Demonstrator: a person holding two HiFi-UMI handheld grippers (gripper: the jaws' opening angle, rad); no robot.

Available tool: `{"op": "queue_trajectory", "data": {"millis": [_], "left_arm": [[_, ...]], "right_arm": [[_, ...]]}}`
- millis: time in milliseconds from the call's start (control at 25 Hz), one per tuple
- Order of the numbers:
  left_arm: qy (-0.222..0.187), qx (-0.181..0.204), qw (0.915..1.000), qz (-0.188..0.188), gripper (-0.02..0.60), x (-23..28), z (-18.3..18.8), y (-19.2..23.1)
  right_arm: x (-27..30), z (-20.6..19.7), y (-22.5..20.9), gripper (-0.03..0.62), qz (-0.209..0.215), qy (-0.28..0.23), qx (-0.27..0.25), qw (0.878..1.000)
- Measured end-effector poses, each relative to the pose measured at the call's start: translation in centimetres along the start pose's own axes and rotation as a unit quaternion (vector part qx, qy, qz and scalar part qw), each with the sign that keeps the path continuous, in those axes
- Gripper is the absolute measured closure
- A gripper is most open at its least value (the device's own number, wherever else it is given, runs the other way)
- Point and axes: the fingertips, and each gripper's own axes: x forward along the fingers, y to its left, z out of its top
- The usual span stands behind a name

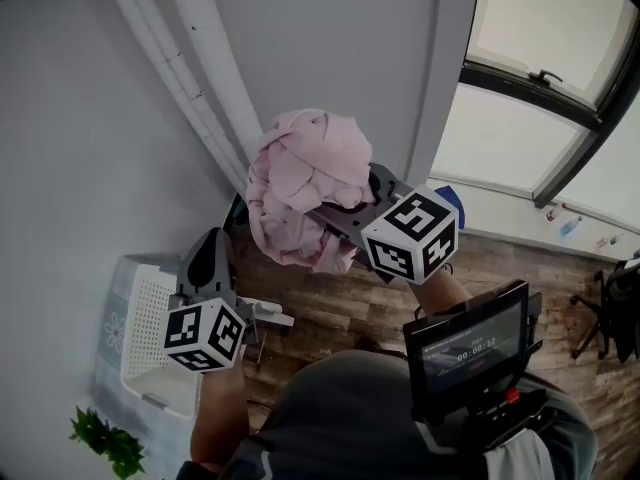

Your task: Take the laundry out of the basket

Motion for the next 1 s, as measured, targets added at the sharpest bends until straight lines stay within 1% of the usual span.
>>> {"op": "queue_trajectory", "data": {"millis": [160, 360, 520, 720, 880, 1000], "left_arm": [[0.0, 0.005, 0.9998, -0.019, 0.571, 0.7, -0.5, -0.8], [0.011, 0.002, 0.9998, -0.018, 0.572, 1.6, -1.1, -0.6], [0.01, -0.004, 0.9998, -0.014, 0.571, 1.5, -1.1, -0.4], [0.006, -0.008, 0.9999, -0.013, 0.572, 1.4, -0.7, 0.0], [0.002, -0.007, 0.9999, -0.014, 0.572, 1.6, -0.7, -0.1], [0.003, -0.006, 0.9999, -0.014, 0.571, 1.5, -0.8, -0.2]], "right_arm": [[-0.6, -1.1, -1.0, 0.326, -0.028, -0.001, 0.01, 1.0], [-1.0, -1.7, -1.5, 0.327, -0.052, 0.004, 0.0, 0.999], [-1.1, -1.9, -1.5, 0.327, -0.056, 0.001, 0.002, 0.998], [-1.3, -2.5, -1.7, 0.327, -0.071, 0.016, -0.014, 0.997], [-1.5, -2.5, -1.9, 0.326, -0.071, 0.01, -0.006, 0.997], [-1.5, -2.5, -1.8, 0.326, -0.073, 0.013, -0.014, 0.997]]}}
